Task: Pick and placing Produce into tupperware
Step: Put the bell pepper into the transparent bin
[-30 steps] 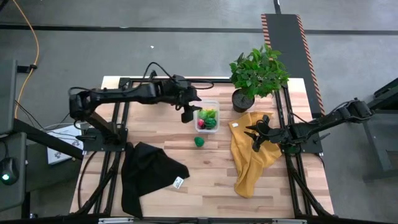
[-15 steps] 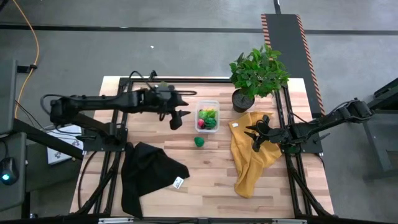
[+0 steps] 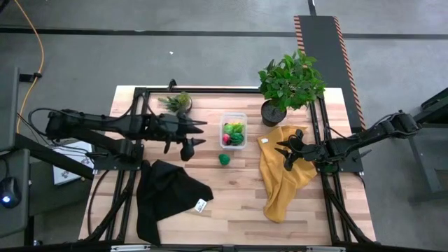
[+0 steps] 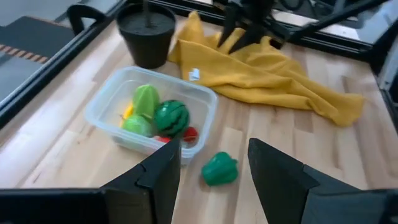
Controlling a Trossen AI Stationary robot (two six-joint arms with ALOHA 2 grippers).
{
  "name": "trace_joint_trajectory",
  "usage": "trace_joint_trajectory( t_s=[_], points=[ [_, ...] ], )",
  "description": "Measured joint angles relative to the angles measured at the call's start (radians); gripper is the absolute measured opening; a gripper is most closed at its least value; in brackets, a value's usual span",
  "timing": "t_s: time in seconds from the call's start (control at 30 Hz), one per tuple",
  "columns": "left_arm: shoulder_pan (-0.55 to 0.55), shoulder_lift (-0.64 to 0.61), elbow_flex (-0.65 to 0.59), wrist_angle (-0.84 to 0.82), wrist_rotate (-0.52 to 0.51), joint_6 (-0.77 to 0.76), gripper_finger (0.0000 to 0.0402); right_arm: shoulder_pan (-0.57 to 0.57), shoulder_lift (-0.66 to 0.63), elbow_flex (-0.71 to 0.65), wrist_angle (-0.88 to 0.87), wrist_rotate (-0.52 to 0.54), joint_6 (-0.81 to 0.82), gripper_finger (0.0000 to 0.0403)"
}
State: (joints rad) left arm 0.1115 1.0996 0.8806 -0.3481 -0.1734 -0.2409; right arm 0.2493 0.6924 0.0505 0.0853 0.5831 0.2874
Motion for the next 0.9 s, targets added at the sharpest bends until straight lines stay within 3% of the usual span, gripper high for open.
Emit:
trace_joint_trajectory(
  t_s=[0.2,0.7,0.77,0.9],
  points=[
    [-0.028,0.0,0.0,-0.009,0.008,0.0,0.0177,0.0,0.0,0.0,0.0,0.0,0.0,0.0114],
    [-0.027,0.0,0.0,-0.138,0.187,-0.121,0.0177,0.0,0.0,0.0,0.01,0.006,0.002,0.0114],
    [-0.027,0.001,0.0,-0.138,0.206,-0.134,0.0177,-0.001,0.0,0.0,0.044,-0.005,0.082,0.0114],
    [-0.027,0.001,0.0,-0.14,0.214,-0.148,0.0177,-0.001,0.0,0.0,0.158,-0.088,0.414,0.0114]
  ],
)
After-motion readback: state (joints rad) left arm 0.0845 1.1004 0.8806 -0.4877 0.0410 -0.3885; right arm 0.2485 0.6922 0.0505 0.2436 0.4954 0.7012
